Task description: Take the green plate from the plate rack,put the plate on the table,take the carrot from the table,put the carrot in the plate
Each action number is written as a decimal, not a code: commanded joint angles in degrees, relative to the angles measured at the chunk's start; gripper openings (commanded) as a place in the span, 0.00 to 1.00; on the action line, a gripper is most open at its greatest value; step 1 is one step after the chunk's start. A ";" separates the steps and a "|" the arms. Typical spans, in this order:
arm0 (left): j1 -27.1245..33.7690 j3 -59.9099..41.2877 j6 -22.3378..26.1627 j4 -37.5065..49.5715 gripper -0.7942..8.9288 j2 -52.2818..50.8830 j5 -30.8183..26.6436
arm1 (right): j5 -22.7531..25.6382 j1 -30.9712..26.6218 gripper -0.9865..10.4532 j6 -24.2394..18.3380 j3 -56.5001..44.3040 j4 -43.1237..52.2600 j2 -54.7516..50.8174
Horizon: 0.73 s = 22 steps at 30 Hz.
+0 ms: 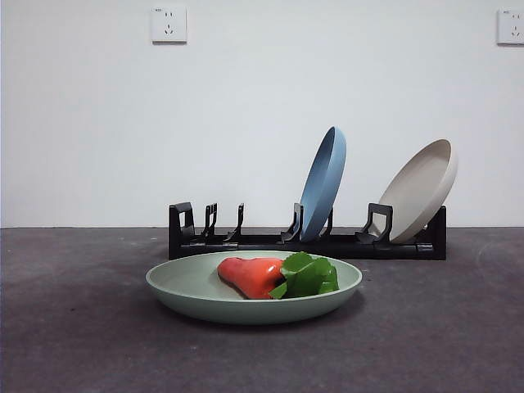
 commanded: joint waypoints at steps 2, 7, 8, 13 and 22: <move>0.11 -0.02 -0.22 0.13 0.08 -0.02 -0.24 | 0.07 0.11 0.09 -0.07 -0.35 0.20 -0.07; 0.11 -0.02 -0.22 0.11 0.08 -0.02 -0.24 | 0.07 0.11 0.09 -0.07 -0.35 0.17 -0.07; 0.11 -0.02 -0.22 0.13 0.08 -0.02 -0.24 | 0.07 0.11 0.09 -0.07 -0.35 0.20 -0.07; 1.38 -0.04 3.78 2.29 0.08 -0.76 -2.64 | 0.07 0.11 0.09 -0.07 -0.35 0.17 -0.07; 27.67 -2.27 19.78 28.44 0.08 -7.58 14.64 | 0.09 0.11 0.09 -0.07 -0.35 0.17 -0.07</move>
